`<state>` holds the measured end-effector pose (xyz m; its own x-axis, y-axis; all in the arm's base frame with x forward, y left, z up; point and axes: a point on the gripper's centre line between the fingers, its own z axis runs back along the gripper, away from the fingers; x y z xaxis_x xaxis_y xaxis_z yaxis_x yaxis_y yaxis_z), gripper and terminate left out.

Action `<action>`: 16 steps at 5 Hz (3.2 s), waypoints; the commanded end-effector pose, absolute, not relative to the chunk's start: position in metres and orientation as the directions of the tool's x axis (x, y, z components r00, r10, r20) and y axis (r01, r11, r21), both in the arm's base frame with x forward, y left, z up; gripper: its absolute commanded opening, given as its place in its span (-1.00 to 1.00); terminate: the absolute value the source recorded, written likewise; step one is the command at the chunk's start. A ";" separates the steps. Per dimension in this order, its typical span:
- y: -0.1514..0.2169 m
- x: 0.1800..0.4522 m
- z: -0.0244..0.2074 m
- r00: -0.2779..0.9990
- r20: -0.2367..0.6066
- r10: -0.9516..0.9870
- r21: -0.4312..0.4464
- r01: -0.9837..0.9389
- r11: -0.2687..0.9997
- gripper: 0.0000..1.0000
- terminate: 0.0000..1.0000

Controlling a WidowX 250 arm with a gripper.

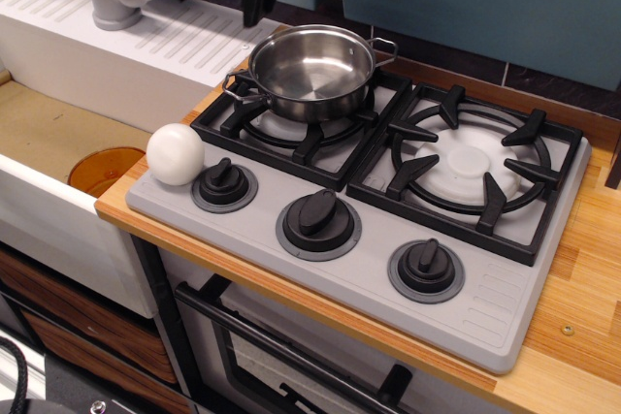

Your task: Put pot or pan on stove and put mushroom in pot or pan

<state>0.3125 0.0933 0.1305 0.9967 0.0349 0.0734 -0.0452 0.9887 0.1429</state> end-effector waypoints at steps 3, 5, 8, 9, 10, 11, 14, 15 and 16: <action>0.113 0.286 0.112 0.978 0.202 0.047 0.144 -0.077 0.987 1.00 -1.00; 0.125 0.280 0.087 0.971 0.233 0.061 0.081 -0.082 0.993 1.00 -1.00; 0.134 0.275 0.070 0.972 0.220 0.083 0.037 -0.094 0.995 1.00 -1.00; 0.134 0.273 0.064 0.972 0.214 0.096 0.028 -0.104 0.994 1.00 -1.00; 0.135 0.271 0.059 0.974 0.201 0.103 0.007 -0.107 0.994 1.00 -1.00; 0.133 0.268 0.051 0.971 0.208 0.119 0.006 -0.123 0.992 1.00 -1.00; 0.120 0.257 0.034 0.960 0.231 0.156 -0.012 -0.157 0.987 1.00 -1.00; 0.112 0.257 0.034 0.960 0.218 0.174 -0.015 -0.175 0.984 -1.00 -1.00; 0.108 0.256 0.045 0.963 0.202 0.178 -0.008 -0.180 0.984 -1.00 -1.00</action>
